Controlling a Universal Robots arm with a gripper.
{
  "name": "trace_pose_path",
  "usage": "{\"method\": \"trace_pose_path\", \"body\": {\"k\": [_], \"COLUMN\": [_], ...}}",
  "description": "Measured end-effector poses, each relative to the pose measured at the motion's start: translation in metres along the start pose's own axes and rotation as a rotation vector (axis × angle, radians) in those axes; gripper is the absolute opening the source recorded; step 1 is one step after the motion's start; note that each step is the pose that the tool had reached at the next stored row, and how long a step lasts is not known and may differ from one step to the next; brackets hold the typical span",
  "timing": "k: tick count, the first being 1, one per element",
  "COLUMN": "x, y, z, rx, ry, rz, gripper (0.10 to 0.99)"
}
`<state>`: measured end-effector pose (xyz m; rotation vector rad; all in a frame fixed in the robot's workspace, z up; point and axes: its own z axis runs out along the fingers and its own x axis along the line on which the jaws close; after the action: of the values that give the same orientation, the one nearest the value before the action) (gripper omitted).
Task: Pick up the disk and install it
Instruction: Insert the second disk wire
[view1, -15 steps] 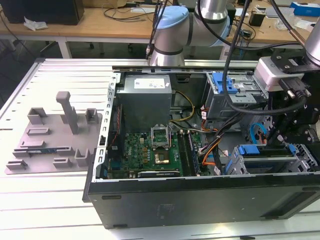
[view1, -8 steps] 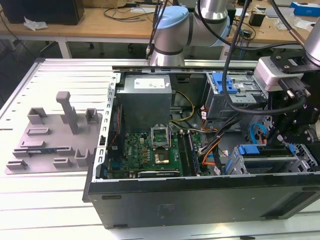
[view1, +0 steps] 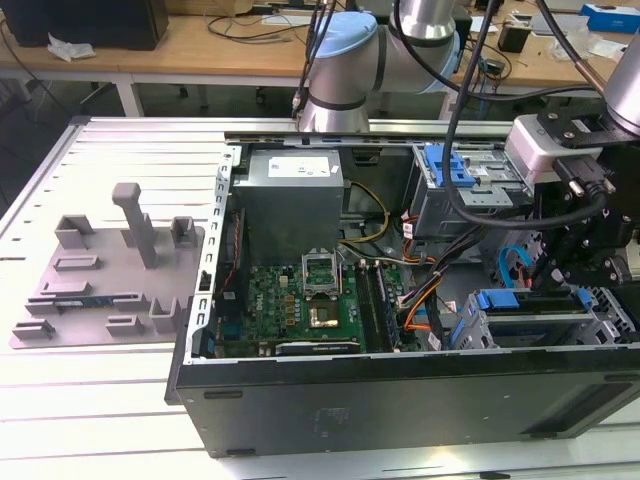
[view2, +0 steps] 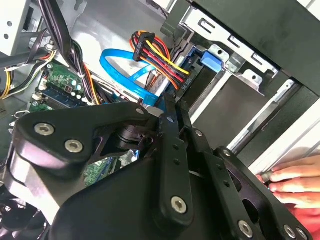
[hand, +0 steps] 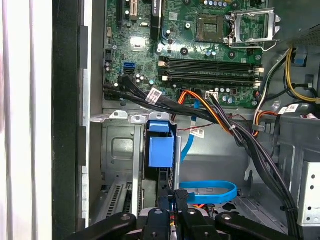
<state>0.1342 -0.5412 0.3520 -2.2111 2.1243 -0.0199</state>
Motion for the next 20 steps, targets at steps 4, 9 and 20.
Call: {"method": "trace_pose_path", "body": {"k": [4, 9, 20], "x": [0.0000, 0.0005, 0.0016], "y": [-0.0003, -0.0016, -0.0022], "z": [0.0004, 0.0006, 0.0020], "rx": [0.000, 0.000, 0.000], "ry": [-0.0001, -0.0002, -0.0001], "rz": [0.000, 0.000, 0.000], "gripper": [0.161, 0.161, 0.161]}}
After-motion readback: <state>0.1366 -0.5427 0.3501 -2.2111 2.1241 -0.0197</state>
